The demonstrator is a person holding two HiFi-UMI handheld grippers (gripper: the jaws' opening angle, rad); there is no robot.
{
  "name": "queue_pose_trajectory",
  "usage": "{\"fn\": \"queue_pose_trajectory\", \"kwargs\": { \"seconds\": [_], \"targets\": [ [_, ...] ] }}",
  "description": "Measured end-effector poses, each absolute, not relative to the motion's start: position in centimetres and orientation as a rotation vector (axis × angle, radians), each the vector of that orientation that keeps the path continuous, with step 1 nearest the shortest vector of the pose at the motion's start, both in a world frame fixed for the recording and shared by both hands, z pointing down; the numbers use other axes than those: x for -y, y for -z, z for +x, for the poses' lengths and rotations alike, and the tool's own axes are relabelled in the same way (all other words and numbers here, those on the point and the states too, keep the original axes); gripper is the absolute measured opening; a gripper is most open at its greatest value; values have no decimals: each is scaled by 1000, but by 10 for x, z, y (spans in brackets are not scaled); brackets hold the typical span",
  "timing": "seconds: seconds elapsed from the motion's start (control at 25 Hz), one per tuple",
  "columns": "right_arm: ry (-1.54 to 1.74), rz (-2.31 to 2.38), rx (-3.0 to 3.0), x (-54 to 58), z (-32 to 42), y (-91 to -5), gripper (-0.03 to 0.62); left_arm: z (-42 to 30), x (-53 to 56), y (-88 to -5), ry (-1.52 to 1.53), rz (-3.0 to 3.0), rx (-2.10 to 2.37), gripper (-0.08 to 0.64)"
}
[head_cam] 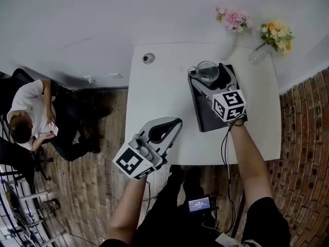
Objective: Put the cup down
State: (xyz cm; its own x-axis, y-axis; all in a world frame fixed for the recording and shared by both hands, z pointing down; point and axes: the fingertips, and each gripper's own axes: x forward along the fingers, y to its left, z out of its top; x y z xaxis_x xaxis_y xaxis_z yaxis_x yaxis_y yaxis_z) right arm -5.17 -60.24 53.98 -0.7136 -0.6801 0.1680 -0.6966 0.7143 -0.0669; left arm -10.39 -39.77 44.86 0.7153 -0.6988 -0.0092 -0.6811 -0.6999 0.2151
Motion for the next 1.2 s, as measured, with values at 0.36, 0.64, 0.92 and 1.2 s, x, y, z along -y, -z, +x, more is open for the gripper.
{"fn": "queue_pose_trajectory", "kwargs": {
  "seconds": [0.36, 0.64, 0.92, 1.2],
  "targets": [
    [-340, 1195, 2777, 579, -21, -536, 517, -95, 391, -439, 110, 2744, 1106, 8],
    [-360, 1055, 2805, 535, -24, -517, 514, -81, 377, -438, 98, 2742, 1078, 8],
    [-364, 1038, 2844, 490, -10, -482, 440, -67, 361, -429, 108, 2748, 1049, 8],
    [-396, 997, 2876, 453, 9, -452, 353, -44, 348, -418, 88, 2788, 988, 8]
  ]
}}
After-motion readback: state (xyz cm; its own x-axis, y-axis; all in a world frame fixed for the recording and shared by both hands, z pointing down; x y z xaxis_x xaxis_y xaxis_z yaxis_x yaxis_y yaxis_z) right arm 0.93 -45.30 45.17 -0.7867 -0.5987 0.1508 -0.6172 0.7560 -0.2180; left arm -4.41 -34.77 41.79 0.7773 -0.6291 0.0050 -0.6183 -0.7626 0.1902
